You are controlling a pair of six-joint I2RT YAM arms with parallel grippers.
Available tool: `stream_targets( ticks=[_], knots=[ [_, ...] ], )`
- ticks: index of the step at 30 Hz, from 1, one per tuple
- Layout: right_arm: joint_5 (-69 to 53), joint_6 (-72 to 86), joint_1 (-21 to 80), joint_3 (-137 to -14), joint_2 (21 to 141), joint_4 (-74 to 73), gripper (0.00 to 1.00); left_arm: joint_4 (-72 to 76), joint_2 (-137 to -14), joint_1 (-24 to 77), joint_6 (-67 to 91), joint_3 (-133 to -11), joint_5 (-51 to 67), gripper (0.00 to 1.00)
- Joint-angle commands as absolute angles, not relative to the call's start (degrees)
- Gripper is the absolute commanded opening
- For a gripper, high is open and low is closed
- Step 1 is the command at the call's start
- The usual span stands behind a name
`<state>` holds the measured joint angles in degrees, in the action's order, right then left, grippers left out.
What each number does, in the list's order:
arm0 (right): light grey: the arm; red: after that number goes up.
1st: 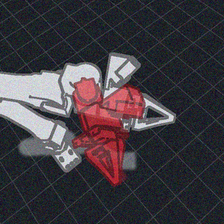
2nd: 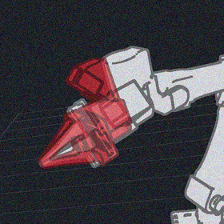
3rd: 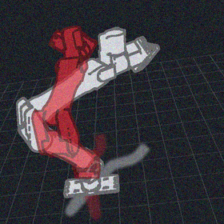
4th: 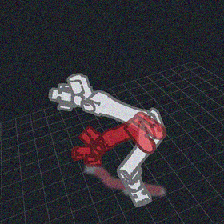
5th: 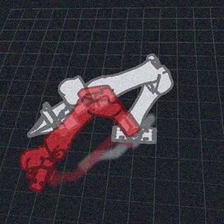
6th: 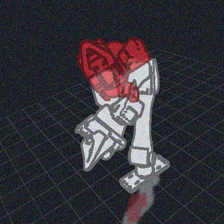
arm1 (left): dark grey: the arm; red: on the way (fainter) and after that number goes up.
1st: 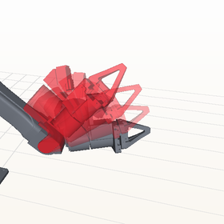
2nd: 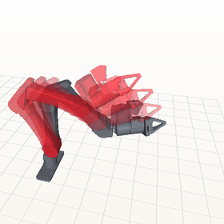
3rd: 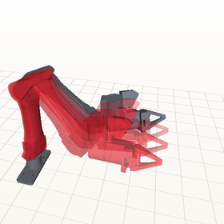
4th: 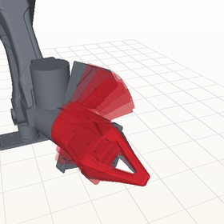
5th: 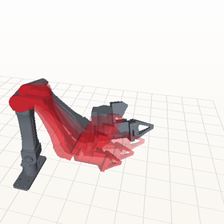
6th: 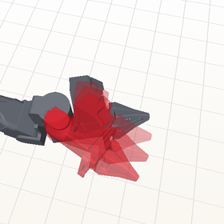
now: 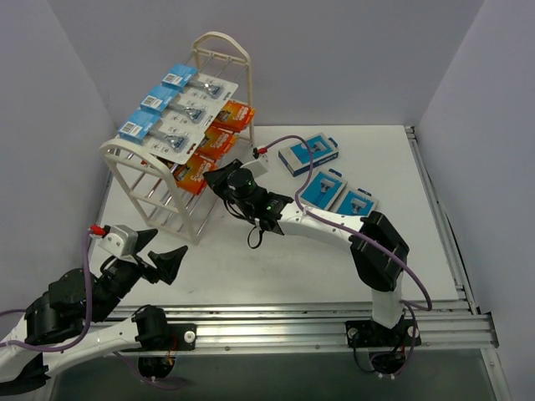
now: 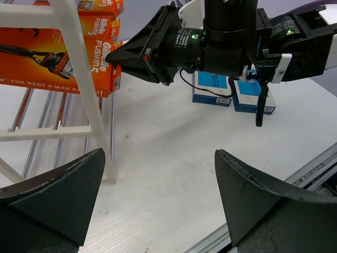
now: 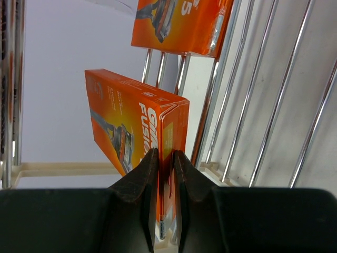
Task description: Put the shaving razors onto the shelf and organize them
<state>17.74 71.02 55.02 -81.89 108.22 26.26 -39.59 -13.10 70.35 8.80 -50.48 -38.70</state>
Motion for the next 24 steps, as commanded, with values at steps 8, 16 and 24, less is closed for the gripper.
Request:
stream_targets(
  ticks=[8,16,24],
  knots=[
    [20.83,73.21,55.72,-85.17,110.12,29.00,0.16,-37.88,-11.07,69.87,8.88,-50.54,-38.50,0.94],
    [21.01,73.30,55.99,-85.34,110.57,29.09,0.35,-38.14,-11.69,69.87,8.96,-50.71,-38.41,0.94],
    [21.18,72.86,56.07,-85.17,109.78,28.65,0.43,-38.06,-11.43,69.87,8.96,-50.71,-38.32,0.94]
  ],
)
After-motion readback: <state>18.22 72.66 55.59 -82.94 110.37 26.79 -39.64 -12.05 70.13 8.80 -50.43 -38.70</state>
